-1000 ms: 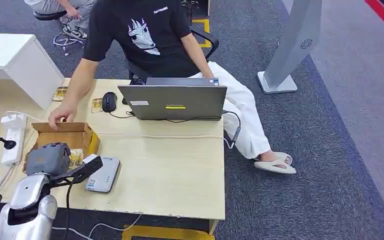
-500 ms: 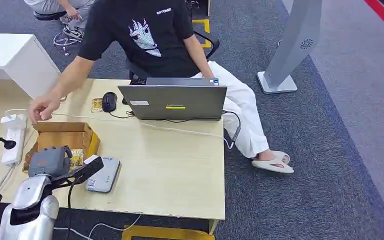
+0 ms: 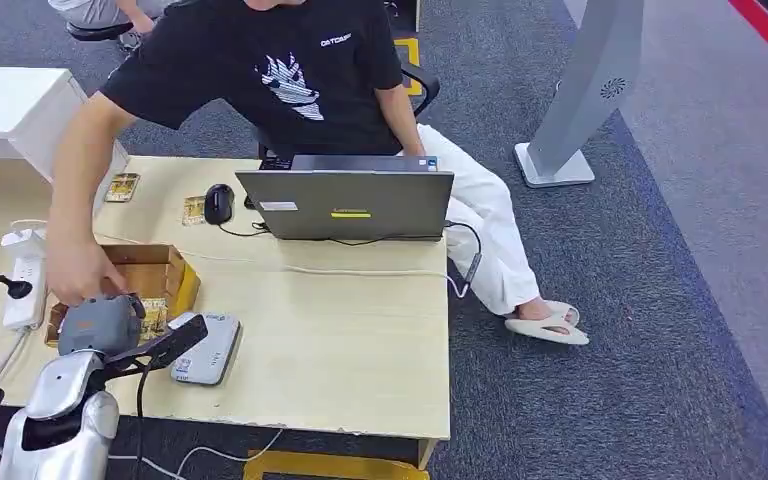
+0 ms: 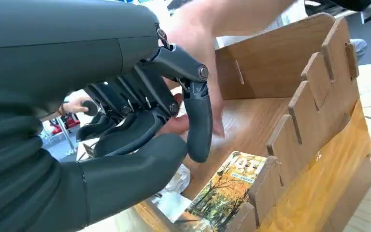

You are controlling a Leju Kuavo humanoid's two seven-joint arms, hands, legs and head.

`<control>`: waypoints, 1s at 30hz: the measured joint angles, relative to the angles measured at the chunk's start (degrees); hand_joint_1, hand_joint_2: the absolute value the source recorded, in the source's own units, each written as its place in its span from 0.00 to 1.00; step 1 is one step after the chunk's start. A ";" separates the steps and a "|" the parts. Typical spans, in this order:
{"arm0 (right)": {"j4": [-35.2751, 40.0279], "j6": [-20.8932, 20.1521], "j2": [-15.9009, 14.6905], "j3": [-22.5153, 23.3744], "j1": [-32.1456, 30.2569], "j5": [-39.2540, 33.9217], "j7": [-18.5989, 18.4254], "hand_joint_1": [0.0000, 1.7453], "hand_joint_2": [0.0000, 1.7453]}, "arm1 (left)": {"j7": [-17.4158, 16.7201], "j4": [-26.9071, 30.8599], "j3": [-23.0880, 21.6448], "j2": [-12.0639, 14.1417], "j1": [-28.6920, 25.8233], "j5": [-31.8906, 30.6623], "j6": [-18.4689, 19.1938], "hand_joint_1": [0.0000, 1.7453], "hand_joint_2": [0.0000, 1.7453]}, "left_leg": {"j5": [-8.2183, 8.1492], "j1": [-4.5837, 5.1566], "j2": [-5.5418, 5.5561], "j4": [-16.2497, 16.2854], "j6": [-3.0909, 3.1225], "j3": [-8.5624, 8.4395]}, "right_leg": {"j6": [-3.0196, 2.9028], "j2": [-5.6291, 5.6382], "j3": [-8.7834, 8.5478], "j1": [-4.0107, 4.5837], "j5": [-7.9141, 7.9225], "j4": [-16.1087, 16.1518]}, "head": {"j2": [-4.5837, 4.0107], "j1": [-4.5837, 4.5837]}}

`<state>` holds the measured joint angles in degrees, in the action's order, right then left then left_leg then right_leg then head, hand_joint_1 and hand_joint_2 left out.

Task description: Pass the card to the sensor for recognition and then transmit it.

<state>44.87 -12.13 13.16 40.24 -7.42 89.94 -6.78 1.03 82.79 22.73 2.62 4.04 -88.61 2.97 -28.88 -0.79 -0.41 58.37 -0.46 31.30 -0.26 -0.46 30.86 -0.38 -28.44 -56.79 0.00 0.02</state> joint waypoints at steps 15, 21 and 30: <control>-0.55 -0.24 0.00 0.00 0.11 0.00 -0.35 0.00 1.00 | 0.07 -0.57 0.04 -0.09 0.17 0.00 -2.32 0.00 1.00 | 0.00 0.00 0.00 0.00 0.00 0.00 | 0.00 0.00 0.00 0.00 0.00 0.00 | 0.00 0.00; -1.29 -0.11 0.00 0.04 0.28 0.00 0.09 0.00 1.00 | 0.35 0.15 1.14 0.09 0.13 0.57 -1.75 0.00 1.00 | 0.00 -0.01 0.01 0.00 0.00 0.00 | 0.00 -0.01 -0.02 0.00 0.00 -0.02 | 0.00 -0.02; -5.84 3.00 -0.48 1.71 2.38 0.00 2.21 0.00 1.00 | 3.93 3.98 2.80 4.25 -1.95 14.81 14.31 0.00 1.00 | 0.03 -0.06 -0.19 0.00 -0.05 -0.03 | -0.02 0.14 0.07 0.01 0.01 -0.08 | 0.00 0.00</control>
<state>39.03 -9.13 12.68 41.94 -5.03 89.94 -4.57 4.96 86.77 25.53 6.87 2.08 -73.80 17.28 -28.85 -0.85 -0.60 58.37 -0.51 31.27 -0.28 -0.32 30.93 -0.37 -28.43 -56.87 0.00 0.02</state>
